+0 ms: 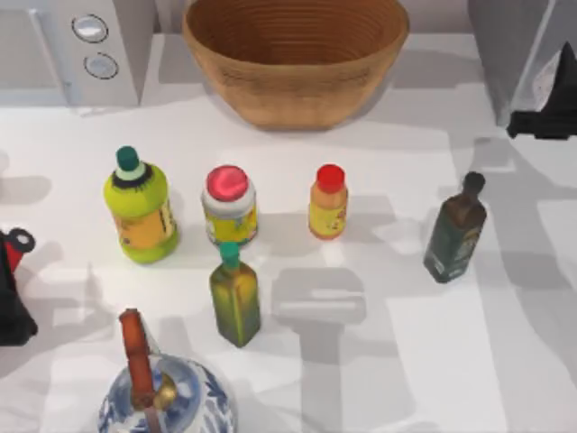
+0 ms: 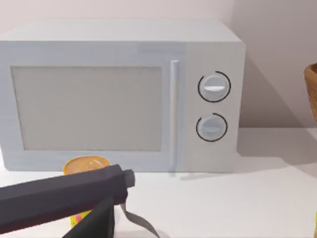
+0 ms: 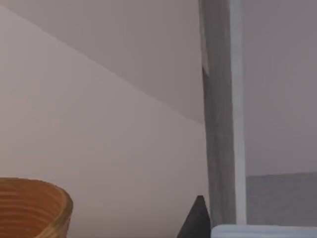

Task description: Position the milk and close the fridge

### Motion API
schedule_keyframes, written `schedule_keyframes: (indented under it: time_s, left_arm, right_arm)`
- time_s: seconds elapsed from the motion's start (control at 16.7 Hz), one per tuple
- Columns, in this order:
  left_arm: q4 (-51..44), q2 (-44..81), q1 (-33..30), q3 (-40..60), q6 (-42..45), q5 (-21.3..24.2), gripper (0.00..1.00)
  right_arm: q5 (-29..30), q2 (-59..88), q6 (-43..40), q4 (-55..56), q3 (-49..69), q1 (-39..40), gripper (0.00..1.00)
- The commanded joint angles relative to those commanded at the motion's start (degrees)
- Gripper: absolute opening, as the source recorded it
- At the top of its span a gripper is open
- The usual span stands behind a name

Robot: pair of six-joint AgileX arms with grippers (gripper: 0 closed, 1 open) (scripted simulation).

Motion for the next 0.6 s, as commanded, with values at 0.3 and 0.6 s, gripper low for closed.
schedule_keyframes:
  time_s: [0.3, 0.6]
  left_arm:
    - [0.00, 0.00, 0.00, 0.00, 0.00, 0.00, 1.00]
    - [0.00, 0.00, 0.00, 0.00, 0.00, 0.00, 1.00]
  right_arm:
    - [-11.03, -3.96, -2.95, -6.42, -3.77, -12.61, 0.00]
    - [-11.94, -4.25, -3.31, -7.00, -4.11, -13.59, 0.00]
